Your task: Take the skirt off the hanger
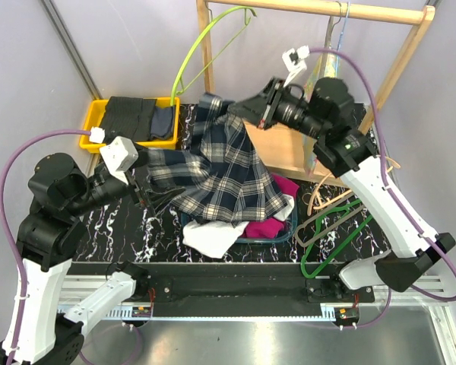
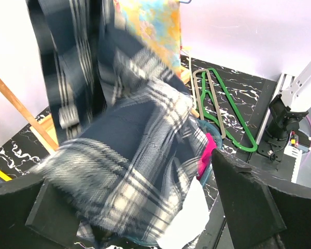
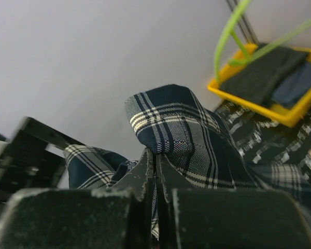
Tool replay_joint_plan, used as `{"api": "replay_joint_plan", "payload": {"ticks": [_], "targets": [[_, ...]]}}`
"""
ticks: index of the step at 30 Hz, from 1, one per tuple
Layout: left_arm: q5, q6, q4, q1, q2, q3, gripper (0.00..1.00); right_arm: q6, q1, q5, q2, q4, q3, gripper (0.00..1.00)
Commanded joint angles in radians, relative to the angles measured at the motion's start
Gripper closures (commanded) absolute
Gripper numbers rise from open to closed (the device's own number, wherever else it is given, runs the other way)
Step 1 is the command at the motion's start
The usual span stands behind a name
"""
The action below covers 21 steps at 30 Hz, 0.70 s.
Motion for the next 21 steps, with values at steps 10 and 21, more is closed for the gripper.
{"api": "replay_joint_plan", "payload": {"ticks": [10,21], "targets": [[0.016,0.000,0.041,0.004,-0.008,-0.002,0.01,-0.175,0.117,0.197,-0.279,-0.195,-0.489,1.00],[0.025,-0.004,0.045,0.004,0.015,0.012,0.01,-0.060,0.273,0.550,-0.268,-0.557,-0.592,1.00]]}}
